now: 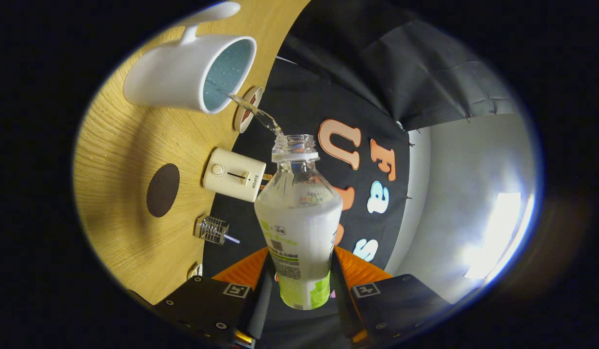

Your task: Take the bottle from table, then pour the juice into the cup, finally place the bottle on the coaster

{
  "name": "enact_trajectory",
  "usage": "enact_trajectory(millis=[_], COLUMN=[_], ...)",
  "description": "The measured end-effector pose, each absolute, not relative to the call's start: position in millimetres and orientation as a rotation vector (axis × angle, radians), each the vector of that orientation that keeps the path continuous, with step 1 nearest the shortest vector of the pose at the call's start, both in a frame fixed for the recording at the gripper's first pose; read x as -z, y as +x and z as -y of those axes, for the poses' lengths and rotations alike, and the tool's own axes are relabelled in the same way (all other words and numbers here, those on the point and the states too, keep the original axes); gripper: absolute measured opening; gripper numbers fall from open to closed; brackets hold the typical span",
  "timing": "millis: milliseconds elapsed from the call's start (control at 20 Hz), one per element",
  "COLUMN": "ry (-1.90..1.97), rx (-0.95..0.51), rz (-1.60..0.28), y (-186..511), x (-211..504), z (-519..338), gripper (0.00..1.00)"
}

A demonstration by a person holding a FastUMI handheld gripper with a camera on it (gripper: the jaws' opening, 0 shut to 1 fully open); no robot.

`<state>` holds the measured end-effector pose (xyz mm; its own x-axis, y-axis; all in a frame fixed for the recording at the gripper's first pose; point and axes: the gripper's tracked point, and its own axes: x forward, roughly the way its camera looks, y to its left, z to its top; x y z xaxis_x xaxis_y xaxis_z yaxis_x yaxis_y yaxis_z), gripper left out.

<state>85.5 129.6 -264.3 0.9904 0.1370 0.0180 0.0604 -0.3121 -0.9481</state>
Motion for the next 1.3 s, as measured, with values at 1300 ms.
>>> enact_trajectory(millis=[1300], ry=[-2.035], rx=[-0.162], rz=[0.264], y=[88], x=[257], z=[-157], gripper=[0.61])
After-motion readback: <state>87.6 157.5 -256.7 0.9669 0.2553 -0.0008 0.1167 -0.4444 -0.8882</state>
